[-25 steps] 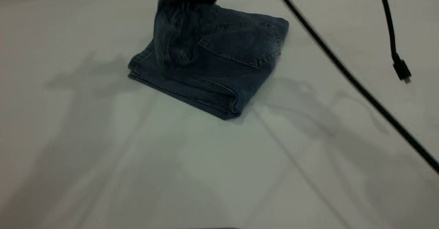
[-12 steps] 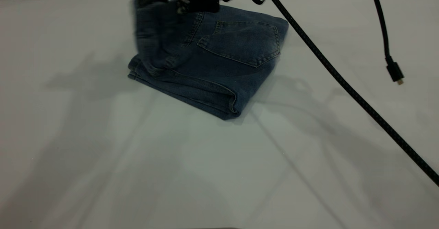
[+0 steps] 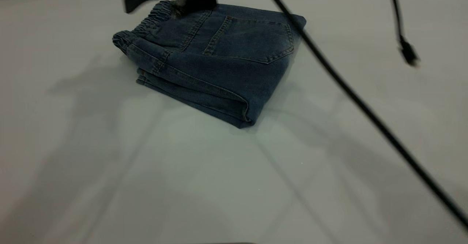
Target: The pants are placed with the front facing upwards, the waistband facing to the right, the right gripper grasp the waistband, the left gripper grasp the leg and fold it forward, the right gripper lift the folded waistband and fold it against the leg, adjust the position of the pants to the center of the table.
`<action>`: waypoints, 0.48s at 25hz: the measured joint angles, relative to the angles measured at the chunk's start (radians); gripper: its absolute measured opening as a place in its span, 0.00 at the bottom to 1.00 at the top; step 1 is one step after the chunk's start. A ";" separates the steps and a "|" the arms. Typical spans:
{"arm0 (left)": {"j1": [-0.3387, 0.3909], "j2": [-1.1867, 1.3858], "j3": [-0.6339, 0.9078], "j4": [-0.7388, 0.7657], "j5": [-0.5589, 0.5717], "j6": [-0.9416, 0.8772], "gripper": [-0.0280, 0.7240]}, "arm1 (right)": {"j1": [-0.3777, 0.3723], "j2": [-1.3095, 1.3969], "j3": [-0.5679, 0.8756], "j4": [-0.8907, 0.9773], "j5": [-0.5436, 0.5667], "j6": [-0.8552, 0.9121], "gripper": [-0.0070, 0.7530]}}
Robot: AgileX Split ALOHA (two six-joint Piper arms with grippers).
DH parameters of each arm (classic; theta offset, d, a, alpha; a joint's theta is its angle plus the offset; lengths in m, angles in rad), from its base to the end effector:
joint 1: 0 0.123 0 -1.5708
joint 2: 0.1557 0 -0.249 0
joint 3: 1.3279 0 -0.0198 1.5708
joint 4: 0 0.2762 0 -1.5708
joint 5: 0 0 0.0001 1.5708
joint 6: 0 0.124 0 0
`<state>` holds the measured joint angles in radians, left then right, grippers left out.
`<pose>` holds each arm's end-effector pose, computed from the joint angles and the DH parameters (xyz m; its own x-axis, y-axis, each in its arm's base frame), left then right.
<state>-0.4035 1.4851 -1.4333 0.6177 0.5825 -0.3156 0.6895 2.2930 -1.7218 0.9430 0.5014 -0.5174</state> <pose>0.3817 -0.1199 0.3490 -0.3726 0.3838 -0.8449 0.1952 0.9225 0.3330 0.3745 0.3714 0.0894 -0.7973 -0.2345 -0.5562 -0.5493 0.6637 0.5077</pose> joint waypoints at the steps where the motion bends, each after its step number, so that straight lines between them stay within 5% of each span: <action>1: 0.000 -0.003 0.000 0.006 0.000 0.000 0.61 | 0.013 0.001 -0.042 -0.139 0.028 0.145 0.77; 6: 0.000 -0.035 0.000 0.049 0.000 -0.004 0.61 | 0.044 0.065 -0.293 -0.694 0.280 0.841 0.76; 12: 0.000 -0.044 0.010 0.048 0.023 -0.004 0.61 | 0.054 0.116 -0.425 -0.859 0.437 0.969 0.74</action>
<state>-0.4035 1.4408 -1.4232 0.6657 0.6058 -0.3199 0.7437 2.4088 -2.1466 0.0845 0.9387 0.4513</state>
